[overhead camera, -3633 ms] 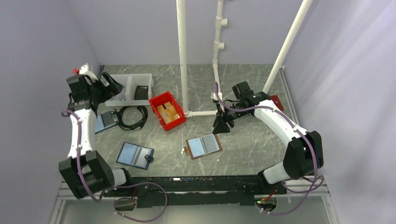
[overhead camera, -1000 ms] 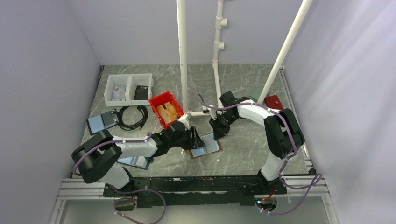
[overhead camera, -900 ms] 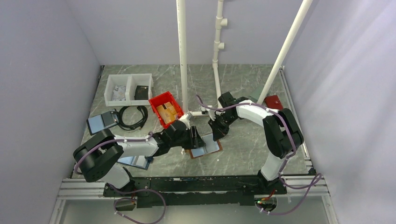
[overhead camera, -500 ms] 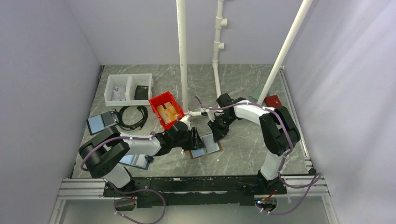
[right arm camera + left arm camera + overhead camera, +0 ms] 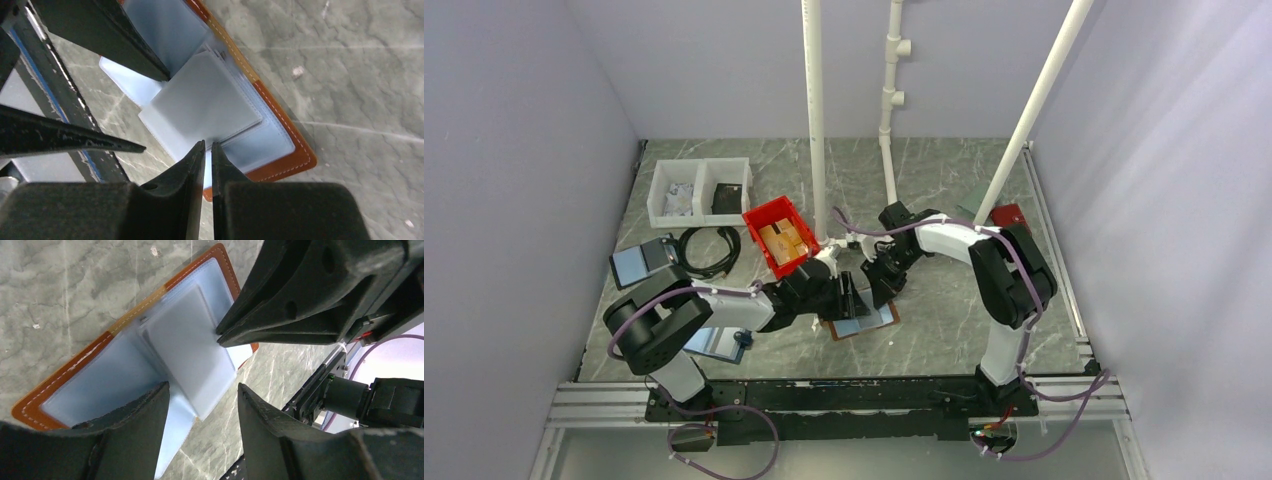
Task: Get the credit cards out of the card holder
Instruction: Remove the credit card from the card holder.
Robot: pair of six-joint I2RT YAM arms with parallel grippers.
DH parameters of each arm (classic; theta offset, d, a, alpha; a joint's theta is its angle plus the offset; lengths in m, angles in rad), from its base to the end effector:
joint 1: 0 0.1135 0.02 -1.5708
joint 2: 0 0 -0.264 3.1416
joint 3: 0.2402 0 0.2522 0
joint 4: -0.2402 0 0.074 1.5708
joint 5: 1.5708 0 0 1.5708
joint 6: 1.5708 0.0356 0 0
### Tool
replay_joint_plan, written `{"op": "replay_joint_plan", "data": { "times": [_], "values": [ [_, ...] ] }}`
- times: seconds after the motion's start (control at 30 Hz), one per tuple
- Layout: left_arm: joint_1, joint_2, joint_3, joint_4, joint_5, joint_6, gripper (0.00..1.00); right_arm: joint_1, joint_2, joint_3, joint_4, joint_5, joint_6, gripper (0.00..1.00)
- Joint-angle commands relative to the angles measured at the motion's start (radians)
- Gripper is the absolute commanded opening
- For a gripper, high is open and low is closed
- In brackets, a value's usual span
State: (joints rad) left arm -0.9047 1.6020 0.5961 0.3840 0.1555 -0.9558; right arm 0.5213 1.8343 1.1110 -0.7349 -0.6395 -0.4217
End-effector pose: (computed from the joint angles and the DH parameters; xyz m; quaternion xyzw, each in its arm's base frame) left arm 0.1803 -0.2383 0.1390 0.0128 0.8875 -0.4065 0.2168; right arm 0.2701 0.1796 0.1493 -0.4463 0.8364 0.3161 0.0377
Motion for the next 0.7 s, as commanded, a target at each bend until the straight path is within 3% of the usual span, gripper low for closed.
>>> {"op": "replay_joint_plan", "data": {
  "times": [0.0,0.1,0.2,0.33,0.5,0.67],
  "values": [
    [-0.006,0.031,0.021,-0.024,0.008,0.011,0.58,0.015,0.044,0.045,0.013,-0.083,0.039,0.13],
    [-0.006,0.029,0.015,-0.032,-0.011,0.006,0.53,0.02,0.071,0.06,-0.002,-0.144,0.041,0.13],
    [-0.006,0.025,0.008,-0.059,-0.036,0.001,0.31,0.022,0.084,0.074,-0.02,-0.195,0.034,0.13],
    [-0.005,0.018,-0.006,-0.091,-0.073,-0.008,0.16,0.017,0.072,0.082,-0.034,-0.21,0.023,0.15],
    [-0.004,0.018,-0.027,-0.09,-0.093,-0.014,0.04,-0.018,0.044,0.089,-0.05,-0.219,0.005,0.18],
    [-0.002,0.018,-0.04,-0.08,-0.101,-0.025,0.01,-0.054,0.004,0.07,-0.029,-0.18,0.014,0.21]
  ]
}}
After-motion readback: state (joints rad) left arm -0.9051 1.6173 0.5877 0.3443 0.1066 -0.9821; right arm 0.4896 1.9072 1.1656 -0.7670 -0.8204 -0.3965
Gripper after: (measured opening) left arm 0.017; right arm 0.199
